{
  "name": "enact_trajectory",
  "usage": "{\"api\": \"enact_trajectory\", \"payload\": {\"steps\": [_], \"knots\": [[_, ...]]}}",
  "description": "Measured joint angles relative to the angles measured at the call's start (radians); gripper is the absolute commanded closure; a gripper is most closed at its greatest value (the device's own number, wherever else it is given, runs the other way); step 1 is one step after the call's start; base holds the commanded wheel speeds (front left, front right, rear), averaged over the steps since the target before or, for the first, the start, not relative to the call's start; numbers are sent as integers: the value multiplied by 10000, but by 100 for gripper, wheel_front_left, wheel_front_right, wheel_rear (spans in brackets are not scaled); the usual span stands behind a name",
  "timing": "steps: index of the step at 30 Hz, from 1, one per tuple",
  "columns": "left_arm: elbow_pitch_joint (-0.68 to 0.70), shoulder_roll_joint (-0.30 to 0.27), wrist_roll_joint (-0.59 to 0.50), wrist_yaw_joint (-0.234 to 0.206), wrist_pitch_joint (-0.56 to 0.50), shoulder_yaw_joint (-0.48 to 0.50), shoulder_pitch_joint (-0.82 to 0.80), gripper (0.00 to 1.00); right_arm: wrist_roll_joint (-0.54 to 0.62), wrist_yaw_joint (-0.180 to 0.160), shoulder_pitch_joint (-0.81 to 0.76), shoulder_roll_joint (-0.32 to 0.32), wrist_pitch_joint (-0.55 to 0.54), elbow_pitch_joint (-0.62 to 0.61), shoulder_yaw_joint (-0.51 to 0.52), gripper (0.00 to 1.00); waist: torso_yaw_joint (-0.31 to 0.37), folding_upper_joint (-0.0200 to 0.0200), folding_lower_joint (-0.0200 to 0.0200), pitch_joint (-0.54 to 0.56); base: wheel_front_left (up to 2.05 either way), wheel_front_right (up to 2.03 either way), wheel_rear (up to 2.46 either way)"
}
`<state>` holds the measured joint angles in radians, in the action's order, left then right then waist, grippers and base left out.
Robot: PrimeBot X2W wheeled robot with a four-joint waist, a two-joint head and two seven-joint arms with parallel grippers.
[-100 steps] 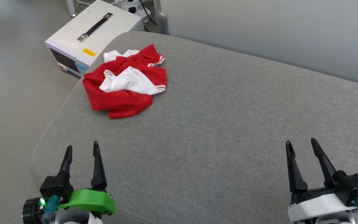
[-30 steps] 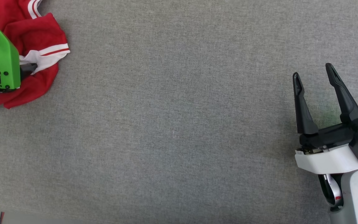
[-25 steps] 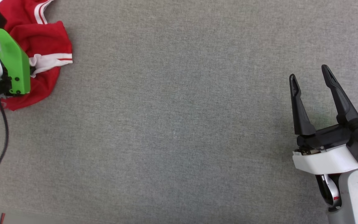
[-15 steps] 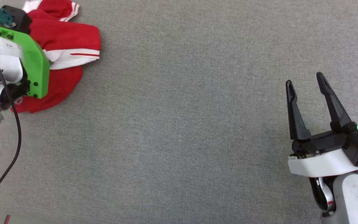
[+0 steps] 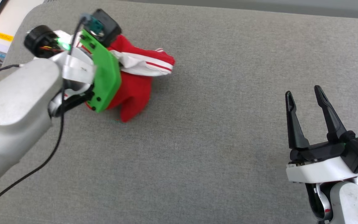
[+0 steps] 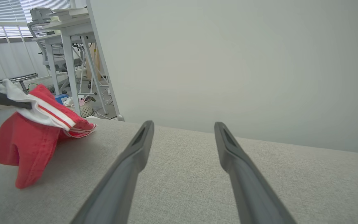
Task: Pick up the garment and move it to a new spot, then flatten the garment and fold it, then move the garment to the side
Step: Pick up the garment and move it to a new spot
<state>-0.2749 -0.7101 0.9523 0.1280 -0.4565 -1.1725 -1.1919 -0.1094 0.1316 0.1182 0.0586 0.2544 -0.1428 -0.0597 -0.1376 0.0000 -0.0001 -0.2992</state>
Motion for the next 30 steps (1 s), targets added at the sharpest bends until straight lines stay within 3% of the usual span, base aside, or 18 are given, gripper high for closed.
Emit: {"api": "enact_trajectory", "payload": {"steps": [8,19,30], "knots": [[696,1810,-157,0,159,-865,-493,100,-211,-2,14,-77,12,-38,159,0,828,0,0,1,0,0,0],[117,4426,-1254,0,-35,-1080,-452,100,-754,-2,299,-96,13,-217,523,0,2203,1,0,-634,0,0,0],[-520,5758,-2414,0,-543,-1085,1889,100,-978,-2,541,-96,13,-228,625,0,2906,1,1,-1567,0,0,0]]}}
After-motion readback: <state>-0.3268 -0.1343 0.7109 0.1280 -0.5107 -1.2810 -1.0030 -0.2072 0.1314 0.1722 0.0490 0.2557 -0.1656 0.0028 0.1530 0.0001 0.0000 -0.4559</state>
